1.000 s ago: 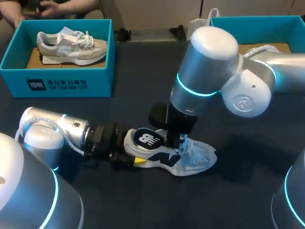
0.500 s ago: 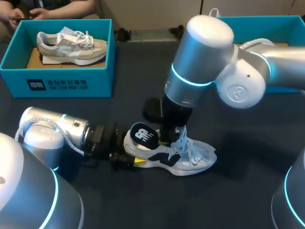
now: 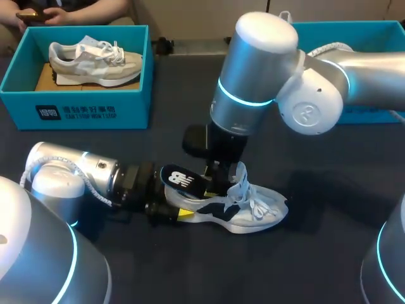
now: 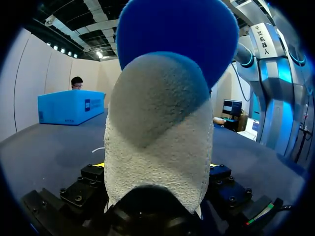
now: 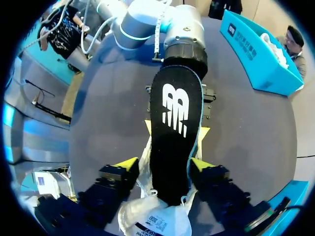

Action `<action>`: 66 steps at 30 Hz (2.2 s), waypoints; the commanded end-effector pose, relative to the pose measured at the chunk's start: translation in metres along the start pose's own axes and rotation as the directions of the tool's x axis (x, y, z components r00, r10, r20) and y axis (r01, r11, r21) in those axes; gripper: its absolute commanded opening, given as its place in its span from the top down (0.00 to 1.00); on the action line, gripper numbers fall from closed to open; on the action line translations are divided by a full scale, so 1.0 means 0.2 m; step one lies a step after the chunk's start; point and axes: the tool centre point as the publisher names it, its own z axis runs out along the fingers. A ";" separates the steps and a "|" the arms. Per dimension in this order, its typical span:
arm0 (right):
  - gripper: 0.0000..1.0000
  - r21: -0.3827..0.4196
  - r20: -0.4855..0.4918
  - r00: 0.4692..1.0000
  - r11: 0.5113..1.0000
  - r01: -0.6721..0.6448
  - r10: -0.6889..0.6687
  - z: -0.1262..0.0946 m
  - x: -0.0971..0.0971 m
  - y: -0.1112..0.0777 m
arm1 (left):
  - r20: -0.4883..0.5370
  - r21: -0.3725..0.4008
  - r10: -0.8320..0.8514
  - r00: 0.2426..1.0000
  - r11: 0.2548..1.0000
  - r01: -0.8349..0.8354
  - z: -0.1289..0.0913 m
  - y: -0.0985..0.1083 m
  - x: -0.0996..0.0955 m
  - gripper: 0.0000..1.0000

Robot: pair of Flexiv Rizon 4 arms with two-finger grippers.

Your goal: Take the shoe out of the shoebox, open the shoe tongue, remove and reinsert the insole, then place the shoe into the shoebox

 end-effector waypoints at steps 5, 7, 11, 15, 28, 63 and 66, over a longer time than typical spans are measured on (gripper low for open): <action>0.12 -0.027 -0.011 1.000 1.000 -0.010 0.010 -0.04 -0.03 0.01 | 0.000 -0.003 -0.001 1.000 1.000 0.001 0.00 0.00 0.00 1.00; 0.12 -0.035 -0.022 1.000 0.999 -0.012 0.011 -0.04 -0.03 0.02 | 0.000 -0.003 -0.001 1.000 1.000 0.001 0.00 0.00 0.00 1.00; 0.00 -0.037 -0.060 0.998 0.999 -0.015 0.013 -0.05 -0.04 0.07 | 0.000 -0.003 -0.001 1.000 1.000 0.001 0.00 0.00 0.00 1.00; 0.00 0.011 -0.082 0.996 1.000 -0.020 0.020 -0.09 -0.03 0.11 | 0.000 -0.003 -0.001 1.000 1.000 0.001 0.00 0.00 0.00 1.00; 0.00 0.004 -0.114 0.993 1.000 -0.023 0.023 -0.10 -0.04 0.13 | 0.000 -0.003 -0.001 1.000 1.000 0.001 0.00 0.00 0.00 1.00; 0.24 -0.074 -0.514 0.857 0.995 -0.067 0.020 0.01 -0.15 0.15 | 0.000 -0.003 -0.001 1.000 1.000 0.001 0.00 0.00 0.00 1.00; 0.23 -0.082 -0.528 0.849 0.994 -0.067 0.014 0.01 -0.15 0.16 | 0.000 -0.003 -0.001 1.000 1.000 0.001 0.00 0.00 0.00 1.00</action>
